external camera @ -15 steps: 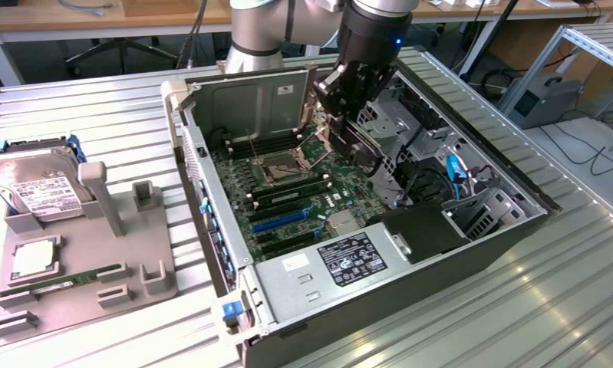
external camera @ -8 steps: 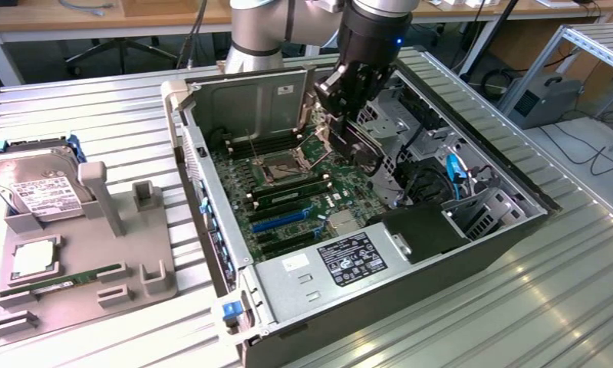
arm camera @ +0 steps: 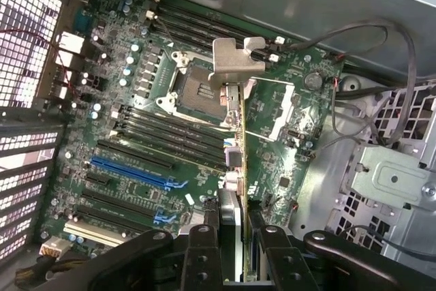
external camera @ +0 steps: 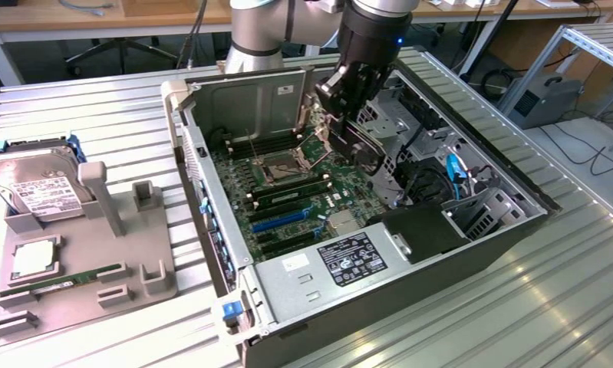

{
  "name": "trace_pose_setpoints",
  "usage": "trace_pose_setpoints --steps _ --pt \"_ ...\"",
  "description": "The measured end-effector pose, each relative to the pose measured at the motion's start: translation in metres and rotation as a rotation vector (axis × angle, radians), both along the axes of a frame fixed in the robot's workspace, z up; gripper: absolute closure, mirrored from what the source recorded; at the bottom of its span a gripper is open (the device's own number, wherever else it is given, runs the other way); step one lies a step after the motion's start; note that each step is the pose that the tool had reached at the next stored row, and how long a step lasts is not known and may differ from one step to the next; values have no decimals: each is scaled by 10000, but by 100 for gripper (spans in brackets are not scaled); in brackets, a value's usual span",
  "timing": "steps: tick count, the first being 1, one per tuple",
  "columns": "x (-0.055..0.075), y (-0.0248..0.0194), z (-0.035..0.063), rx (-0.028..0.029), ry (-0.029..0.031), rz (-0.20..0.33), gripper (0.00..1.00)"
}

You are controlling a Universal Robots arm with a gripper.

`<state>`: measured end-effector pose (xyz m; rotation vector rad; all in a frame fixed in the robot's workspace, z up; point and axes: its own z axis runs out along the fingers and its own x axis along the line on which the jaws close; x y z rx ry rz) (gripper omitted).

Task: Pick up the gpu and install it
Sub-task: 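Insert the gpu into the slot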

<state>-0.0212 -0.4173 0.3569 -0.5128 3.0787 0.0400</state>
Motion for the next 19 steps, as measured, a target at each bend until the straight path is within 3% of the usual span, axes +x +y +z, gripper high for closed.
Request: trace_pose_setpoints --steps 19 --pt "0 0 -2 0 0 1076 73"
